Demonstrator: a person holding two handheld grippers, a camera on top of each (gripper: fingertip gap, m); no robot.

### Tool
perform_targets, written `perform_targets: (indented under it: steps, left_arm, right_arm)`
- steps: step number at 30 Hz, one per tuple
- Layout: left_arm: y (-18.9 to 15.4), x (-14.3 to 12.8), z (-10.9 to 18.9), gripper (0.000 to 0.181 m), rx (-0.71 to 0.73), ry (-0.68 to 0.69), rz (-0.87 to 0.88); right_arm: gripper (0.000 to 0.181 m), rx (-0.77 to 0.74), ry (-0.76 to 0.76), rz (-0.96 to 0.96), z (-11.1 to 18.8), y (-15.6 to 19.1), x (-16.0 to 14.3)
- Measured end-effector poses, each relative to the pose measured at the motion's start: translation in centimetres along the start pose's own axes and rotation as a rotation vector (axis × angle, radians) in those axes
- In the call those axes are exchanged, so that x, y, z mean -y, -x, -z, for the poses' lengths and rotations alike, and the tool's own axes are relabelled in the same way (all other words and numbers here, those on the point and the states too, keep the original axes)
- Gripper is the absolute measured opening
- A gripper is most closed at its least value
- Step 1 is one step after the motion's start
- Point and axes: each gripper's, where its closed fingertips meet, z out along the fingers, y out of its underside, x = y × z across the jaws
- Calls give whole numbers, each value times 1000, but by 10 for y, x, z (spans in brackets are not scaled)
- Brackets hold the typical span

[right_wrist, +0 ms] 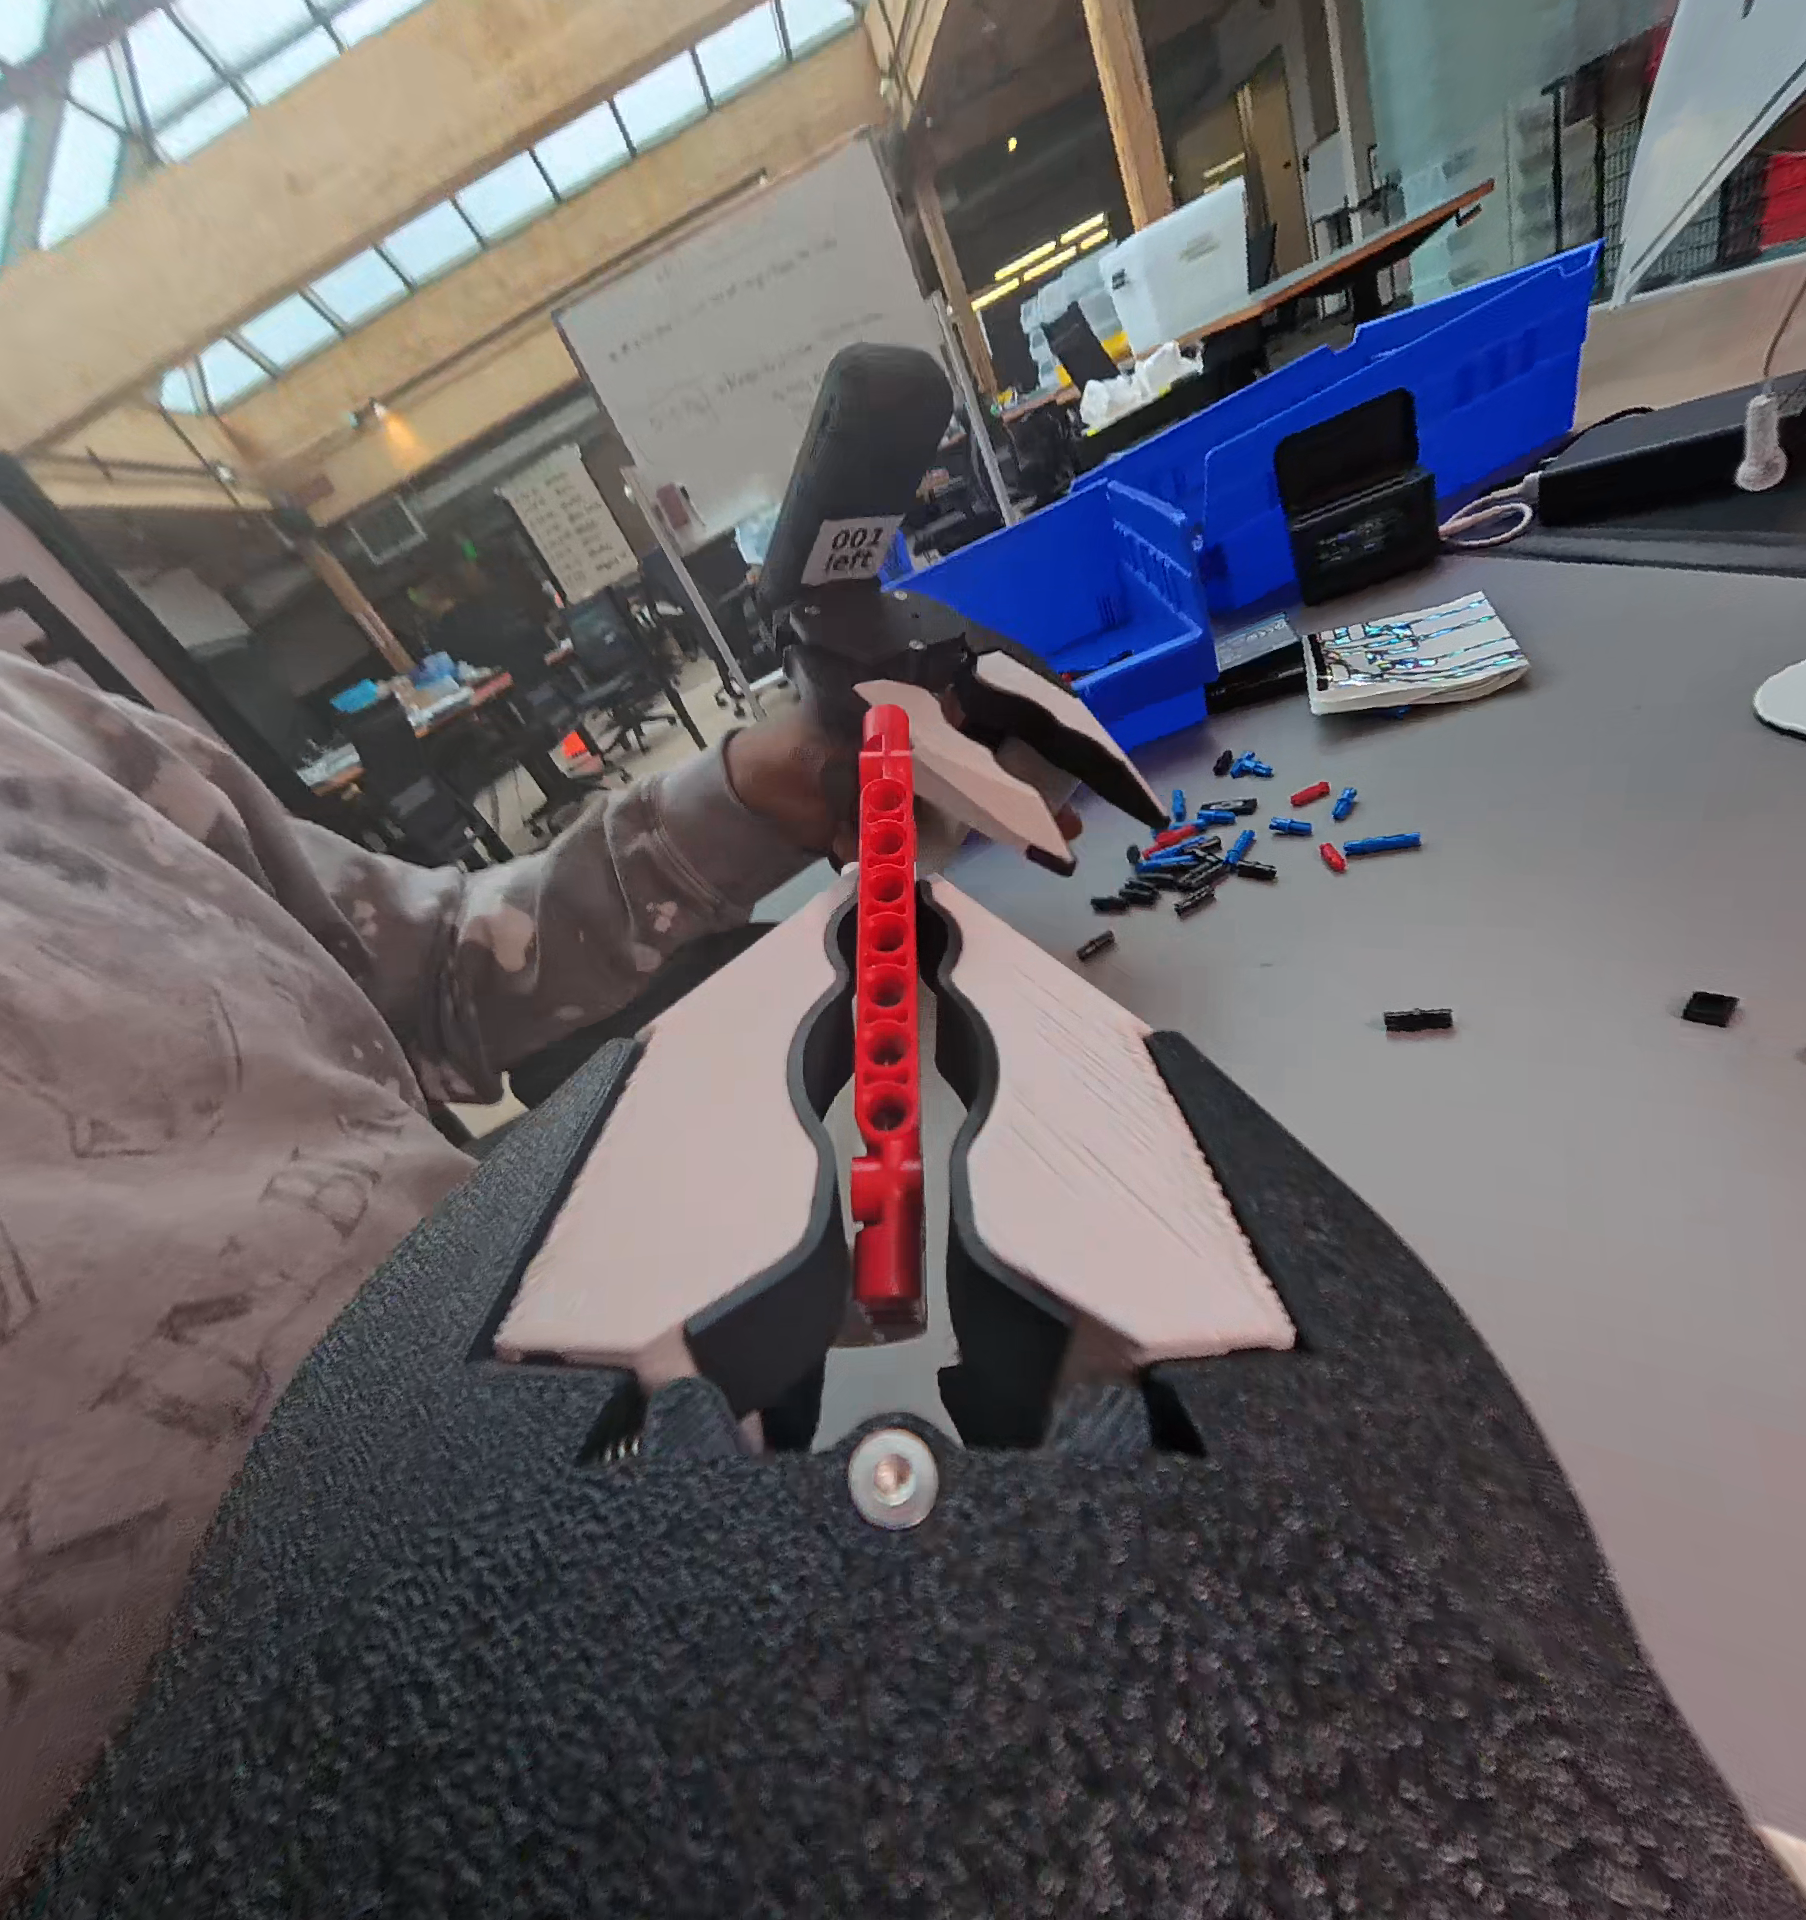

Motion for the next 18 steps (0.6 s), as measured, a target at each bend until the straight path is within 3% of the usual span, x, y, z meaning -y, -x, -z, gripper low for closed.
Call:
perform_targets:
  steps: [1, 4, 6, 8, 11, 18]
  left_arm:
    - [-21, 9, 1, 40, -126, -49, 30]
    - [-82, 30, 6, 40, -471, -161, 124]
    - [-111, 35, 4, 37, -593, -182, 126]
    - [-125, 41, -1, 33, -614, -211, 108]
    - [-122, 46, -7, 10, -587, -237, 157]
    - [-98, 29, -2, 7, -544, -130, 231]
  right_arm:
    - [7, 17, -36, -38, -2, 1, 4]
    - [7, 31, -150, -145, -11, -1, 17]
    - [7, 22, -185, -165, -18, -1, 19]
    - [7, 2, -175, -140, -26, 0, 16]
    - [9, -23, -148, -100, -31, 1, 11]
    - [11, 12, 61, -5, -19, -1, -7]
